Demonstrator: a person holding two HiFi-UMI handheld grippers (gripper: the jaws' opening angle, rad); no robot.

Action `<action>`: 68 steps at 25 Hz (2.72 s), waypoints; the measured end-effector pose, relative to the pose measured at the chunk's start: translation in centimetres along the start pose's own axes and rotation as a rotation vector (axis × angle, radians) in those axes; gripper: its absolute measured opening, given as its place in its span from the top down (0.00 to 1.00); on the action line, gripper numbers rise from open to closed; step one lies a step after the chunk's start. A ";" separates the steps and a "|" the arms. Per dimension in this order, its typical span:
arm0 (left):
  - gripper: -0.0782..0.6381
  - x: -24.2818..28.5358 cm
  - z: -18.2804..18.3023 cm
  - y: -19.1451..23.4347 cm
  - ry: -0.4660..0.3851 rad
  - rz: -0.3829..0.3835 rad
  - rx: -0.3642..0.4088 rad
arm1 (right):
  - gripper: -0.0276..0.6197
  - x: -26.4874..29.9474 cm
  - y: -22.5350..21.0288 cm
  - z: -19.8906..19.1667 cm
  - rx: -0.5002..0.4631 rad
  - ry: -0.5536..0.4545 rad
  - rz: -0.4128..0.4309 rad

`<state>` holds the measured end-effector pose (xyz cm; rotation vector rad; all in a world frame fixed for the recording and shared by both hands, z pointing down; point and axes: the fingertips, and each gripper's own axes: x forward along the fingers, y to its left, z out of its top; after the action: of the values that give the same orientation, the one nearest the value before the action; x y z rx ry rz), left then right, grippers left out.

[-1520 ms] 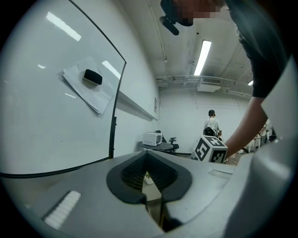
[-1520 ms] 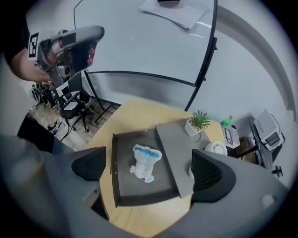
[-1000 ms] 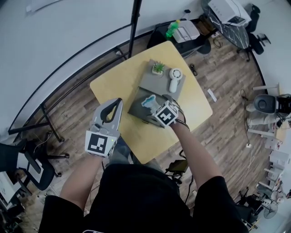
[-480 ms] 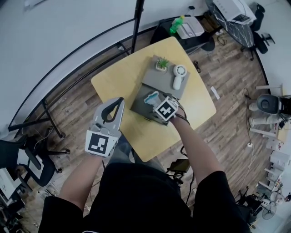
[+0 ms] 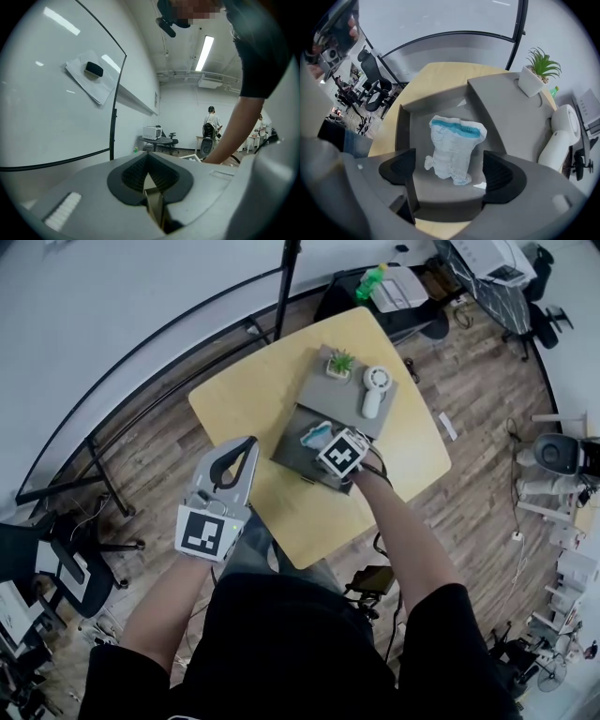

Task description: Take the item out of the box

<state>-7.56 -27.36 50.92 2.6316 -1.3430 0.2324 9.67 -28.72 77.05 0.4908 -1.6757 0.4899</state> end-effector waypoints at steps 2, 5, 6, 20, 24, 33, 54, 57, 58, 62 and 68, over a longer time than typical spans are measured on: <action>0.89 -0.1 -0.1 -0.1 0.005 -0.001 -0.002 | 0.26 0.2 0.1 0.1 -0.001 -0.003 0.004; 0.89 -0.1 -0.3 -0.1 0.008 -0.003 -0.003 | 0.33 0.3 0.7 0.2 0.018 0.001 0.038; 0.89 -0.1 -0.4 0.0 0.010 -0.003 -0.003 | 0.37 0.4 1.5 -0.1 0.037 0.020 0.073; 0.89 -0.8 -0.7 -0.1 0.014 0.001 -0.009 | 0.75 0.4 1.1 -0.7 0.000 0.044 -0.017; 0.89 -0.8 -0.4 -0.1 0.004 -0.001 -0.002 | 0.75 -0.4 1.0 -0.5 -0.003 0.029 -0.024; 0.89 0.1 1.4 -1.3 -0.027 -0.017 0.013 | 0.75 -5.8 0.1 0.9 -0.017 -0.077 -0.084; 0.89 2.5 8.7 -6.3 -0.148 -0.115 0.100 | 0.75 -28.2 2.5 5.5 -0.076 -0.497 -0.329; 0.89 2.7 9.8 -6.9 -0.173 -0.133 0.148 | 0.75 -31.1 2.9 5.4 -0.063 -0.584 -0.385; 0.89 2.7 9.9 -7.2 -0.171 -0.136 0.125 | 0.75 -32.0 3.1 5.3 -0.054 -0.611 -0.403; 0.89 2.7 10.9 -8.2 -0.186 -0.153 0.121 | 0.75 -35.3 3.6 4.5 -0.014 -0.725 -0.476; 0.89 2.6 12.5 -9.3 -0.214 -0.168 0.141 | 0.75 -39.3 4.2 3.4 0.040 -0.904 -0.563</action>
<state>2.26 -26.88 38.52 2.9405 -1.1937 0.0223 10.43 -25.31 37.53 1.2994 -2.2395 -0.1612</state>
